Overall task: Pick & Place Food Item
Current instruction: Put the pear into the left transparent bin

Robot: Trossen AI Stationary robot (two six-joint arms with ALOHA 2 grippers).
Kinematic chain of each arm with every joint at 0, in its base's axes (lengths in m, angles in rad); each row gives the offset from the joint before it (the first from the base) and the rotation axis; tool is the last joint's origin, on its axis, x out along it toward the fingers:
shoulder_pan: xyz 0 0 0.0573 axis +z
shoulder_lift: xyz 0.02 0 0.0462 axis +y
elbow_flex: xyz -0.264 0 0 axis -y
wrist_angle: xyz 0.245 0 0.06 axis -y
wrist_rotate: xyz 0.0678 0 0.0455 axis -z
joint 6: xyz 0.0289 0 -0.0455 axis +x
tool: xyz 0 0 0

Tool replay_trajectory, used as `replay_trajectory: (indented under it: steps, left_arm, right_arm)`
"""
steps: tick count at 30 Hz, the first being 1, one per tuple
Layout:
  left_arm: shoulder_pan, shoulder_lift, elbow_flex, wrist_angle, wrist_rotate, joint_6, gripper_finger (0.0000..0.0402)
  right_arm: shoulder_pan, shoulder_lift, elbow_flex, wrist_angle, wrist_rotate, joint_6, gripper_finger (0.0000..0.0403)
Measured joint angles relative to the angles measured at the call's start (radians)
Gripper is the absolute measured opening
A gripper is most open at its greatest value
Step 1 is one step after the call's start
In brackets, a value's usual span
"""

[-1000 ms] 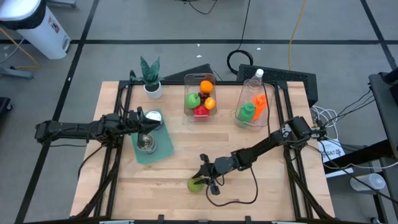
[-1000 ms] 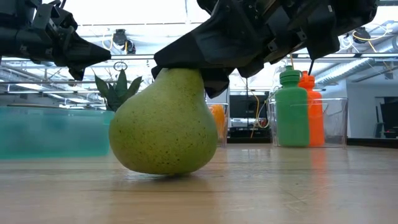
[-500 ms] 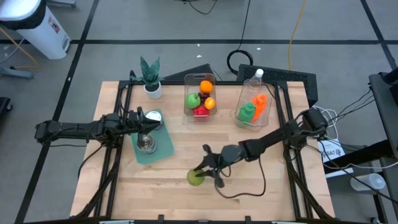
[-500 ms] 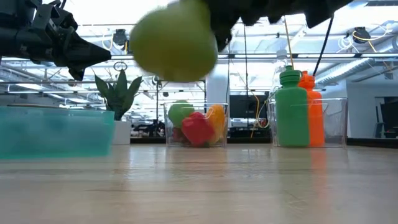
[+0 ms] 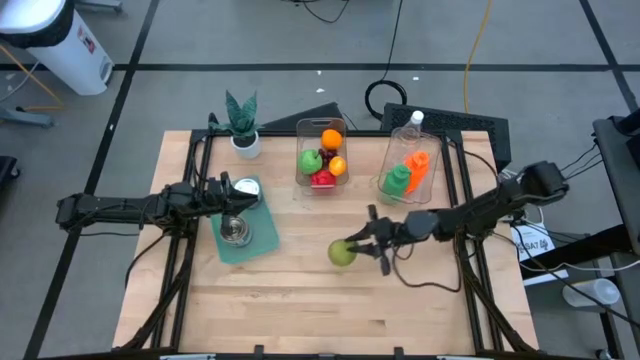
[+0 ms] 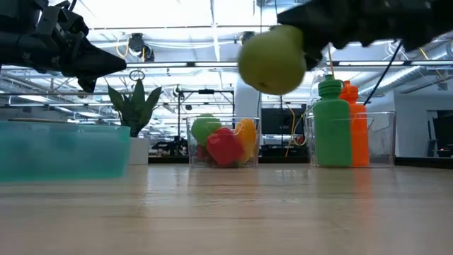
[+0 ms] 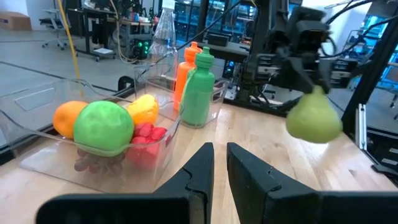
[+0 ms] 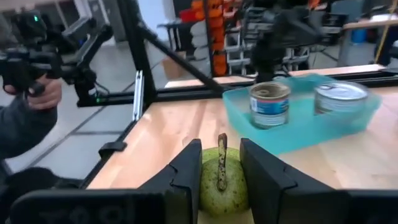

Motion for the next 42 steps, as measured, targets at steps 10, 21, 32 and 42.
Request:
replay_trajectory:
  steps: [10,21,32,42]
  left_arm:
    - [0.0,0.0,0.0,0.053,0.0,0.013,0.0051]
    - [0.0,0.0,0.0,0.048,0.0,0.016,0.0051]
    - [0.0,0.0,0.0,0.045,0.0,0.016,0.0051]
    - [0.0,0.0,0.0,0.045,0.007,0.016,0.0051]
  right_arm:
    - [-0.015,-0.086,-0.212,0.23,0.048,0.077,0.0081]
    - [-0.013,-0.086,-0.215,0.259,0.053,0.089,0.0082]
    - [-0.013,-0.086,-0.215,0.257,0.053,0.089,0.0082]
    - [-0.005,-0.086,-0.215,0.257,0.052,0.098,0.0082]
